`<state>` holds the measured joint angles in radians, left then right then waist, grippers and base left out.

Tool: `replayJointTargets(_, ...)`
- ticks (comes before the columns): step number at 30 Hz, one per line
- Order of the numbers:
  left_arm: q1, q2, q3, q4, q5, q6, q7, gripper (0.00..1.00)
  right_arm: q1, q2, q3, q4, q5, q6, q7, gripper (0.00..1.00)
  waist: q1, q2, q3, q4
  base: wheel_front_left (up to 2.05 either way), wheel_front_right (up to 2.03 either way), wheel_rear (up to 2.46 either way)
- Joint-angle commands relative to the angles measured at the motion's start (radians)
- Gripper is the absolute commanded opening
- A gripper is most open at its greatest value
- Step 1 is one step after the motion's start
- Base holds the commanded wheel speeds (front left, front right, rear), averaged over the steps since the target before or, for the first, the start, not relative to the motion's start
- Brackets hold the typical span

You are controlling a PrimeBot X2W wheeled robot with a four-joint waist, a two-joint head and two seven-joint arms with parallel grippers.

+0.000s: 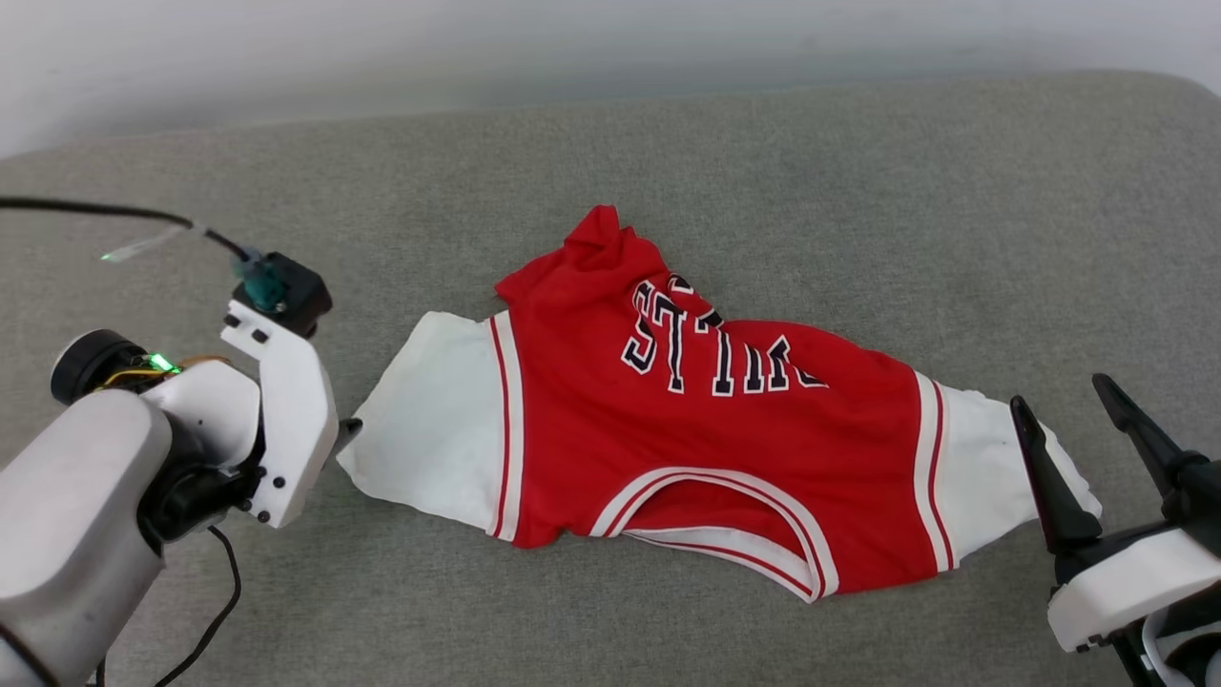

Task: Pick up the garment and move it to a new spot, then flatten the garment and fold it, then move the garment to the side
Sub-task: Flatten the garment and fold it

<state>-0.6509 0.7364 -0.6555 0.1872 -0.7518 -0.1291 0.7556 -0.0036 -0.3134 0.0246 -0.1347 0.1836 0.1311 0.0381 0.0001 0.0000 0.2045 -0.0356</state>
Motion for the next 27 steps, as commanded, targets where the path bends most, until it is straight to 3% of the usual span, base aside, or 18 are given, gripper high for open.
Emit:
replayJointTargets(1,-0.037,0.007,-0.036,0.006,-0.024,0.001,0.027,1.00,-0.025,-0.002,0.004,0.005,0.000,-0.001,-0.007,1.00,-0.0001,0.0000,0.016,-0.010,0.00,0.00,0.00)
replayJointTargets(11,-0.194,0.023,-0.291,0.098,-0.101,0.000,0.167,1.00,-0.076,-0.002,0.040,0.043,0.000,-0.001,-0.022,1.00,-0.0001,0.0000,0.074,-0.039,0.00,0.00,0.00)
replayJointTargets(16,-0.211,0.011,-0.383,0.142,-0.144,0.000,0.157,1.00,-0.096,0.002,0.046,0.065,0.001,-0.001,-0.033,1.00,-0.0001,0.0000,0.090,-0.052,0.00,0.00,0.00)
replayJointTargets(17,-0.212,0.010,-0.433,0.145,-0.146,0.000,0.150,0.44,-0.103,0.000,0.043,0.073,0.002,-0.001,-0.037,1.00,-0.0001,0.0000,0.092,-0.054,0.00,0.00,0.00)
replayJointTargets(18,-0.214,0.015,-0.456,0.145,-0.150,0.000,0.146,0.00,-0.106,-0.004,0.039,0.079,0.003,-0.001,-0.038,1.00,-0.0001,0.0000,0.091,-0.054,0.00,0.00,0.00)
replayJointTargets(22,-0.240,0.034,-0.489,0.145,-0.188,0.000,0.088,0.00,-0.118,-0.036,0.021,0.086,-0.006,-0.001,-0.025,1.00,-0.0001,0.0000,0.068,-0.049,0.00,0.00,0.00)
replayJointTargets(23,-0.255,0.058,-0.509,0.140,-0.197,0.000,0.046,0.00,-0.136,-0.090,0.014,0.072,-0.001,-0.001,0.017,1.00,-0.0001,0.0000,0.042,-0.043,0.00,0.00,0.00)
replayJointTargets(27,-0.263,0.074,-0.522,0.111,-0.220,0.000,-0.010,0.00,-0.147,-0.198,0.030,0.038,0.038,-0.001,0.150,1.00,-0.0001,0.0000,0.010,-0.029,0.00,0.00,0.00)
